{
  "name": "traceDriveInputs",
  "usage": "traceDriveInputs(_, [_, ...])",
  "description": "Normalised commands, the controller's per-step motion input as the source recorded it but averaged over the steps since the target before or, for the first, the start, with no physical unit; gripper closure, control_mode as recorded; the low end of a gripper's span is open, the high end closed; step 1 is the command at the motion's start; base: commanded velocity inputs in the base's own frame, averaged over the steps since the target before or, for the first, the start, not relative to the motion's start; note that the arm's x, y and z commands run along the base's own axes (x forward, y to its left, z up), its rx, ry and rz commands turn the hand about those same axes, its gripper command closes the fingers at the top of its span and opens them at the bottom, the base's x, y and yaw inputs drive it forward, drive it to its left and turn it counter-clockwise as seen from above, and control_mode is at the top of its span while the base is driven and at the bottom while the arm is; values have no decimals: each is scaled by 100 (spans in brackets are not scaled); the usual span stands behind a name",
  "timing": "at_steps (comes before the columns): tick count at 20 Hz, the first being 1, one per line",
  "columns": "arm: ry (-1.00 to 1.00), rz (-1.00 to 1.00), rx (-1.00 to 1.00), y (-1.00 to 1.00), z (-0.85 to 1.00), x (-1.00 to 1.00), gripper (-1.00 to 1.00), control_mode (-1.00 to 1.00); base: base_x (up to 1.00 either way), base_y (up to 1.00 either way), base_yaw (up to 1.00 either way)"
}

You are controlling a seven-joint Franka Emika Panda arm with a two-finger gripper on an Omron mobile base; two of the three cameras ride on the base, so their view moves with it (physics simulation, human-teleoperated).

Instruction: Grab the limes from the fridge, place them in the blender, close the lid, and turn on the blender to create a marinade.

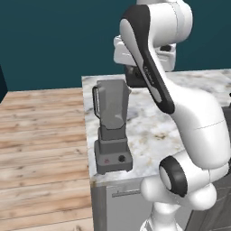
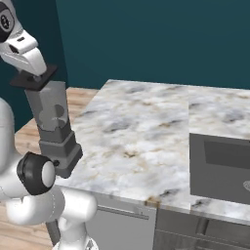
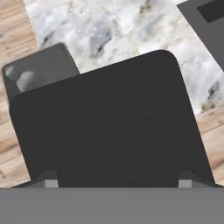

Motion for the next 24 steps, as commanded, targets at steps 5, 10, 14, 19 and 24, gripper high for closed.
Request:
traceDriveInputs(5, [11,-3,0,26,-20,17,100,-100,0,0,0])
traceDriveInputs(10, [1,0,0,0,-35,30,100,-100,0,0,0])
traceDriveInputs(14, [0,0,0,6,-34,39,100,-100,0,0,0])
traceDriveInputs(19, [0,1,0,19,-13,30,100,-100,0,0,0])
traceDriveInputs(24, [0,4,0,18,-8,26,100,-100,0,0,0])
